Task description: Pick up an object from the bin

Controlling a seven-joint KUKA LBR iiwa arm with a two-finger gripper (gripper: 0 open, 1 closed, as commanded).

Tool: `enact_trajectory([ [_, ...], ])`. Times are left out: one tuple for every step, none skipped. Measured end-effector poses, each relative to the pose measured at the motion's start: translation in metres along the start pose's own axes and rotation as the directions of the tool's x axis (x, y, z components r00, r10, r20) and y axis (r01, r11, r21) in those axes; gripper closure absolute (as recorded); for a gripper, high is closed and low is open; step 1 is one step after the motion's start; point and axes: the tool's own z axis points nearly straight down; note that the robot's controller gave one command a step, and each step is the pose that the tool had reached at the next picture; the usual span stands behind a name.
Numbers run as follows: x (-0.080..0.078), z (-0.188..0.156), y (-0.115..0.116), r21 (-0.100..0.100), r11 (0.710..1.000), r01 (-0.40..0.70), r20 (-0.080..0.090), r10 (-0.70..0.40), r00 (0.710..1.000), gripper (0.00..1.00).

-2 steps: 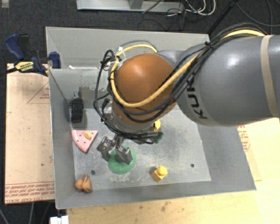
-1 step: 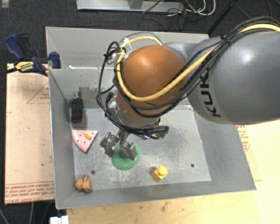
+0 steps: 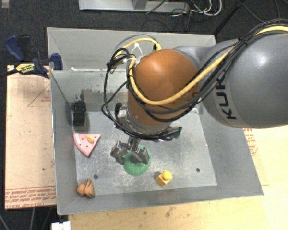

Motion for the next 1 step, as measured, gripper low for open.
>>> enact_trajectory([
  [0.0035,0.0017,-0.0001,0.001,0.997,0.075,0.000,-0.075,0.997,1.00],
])
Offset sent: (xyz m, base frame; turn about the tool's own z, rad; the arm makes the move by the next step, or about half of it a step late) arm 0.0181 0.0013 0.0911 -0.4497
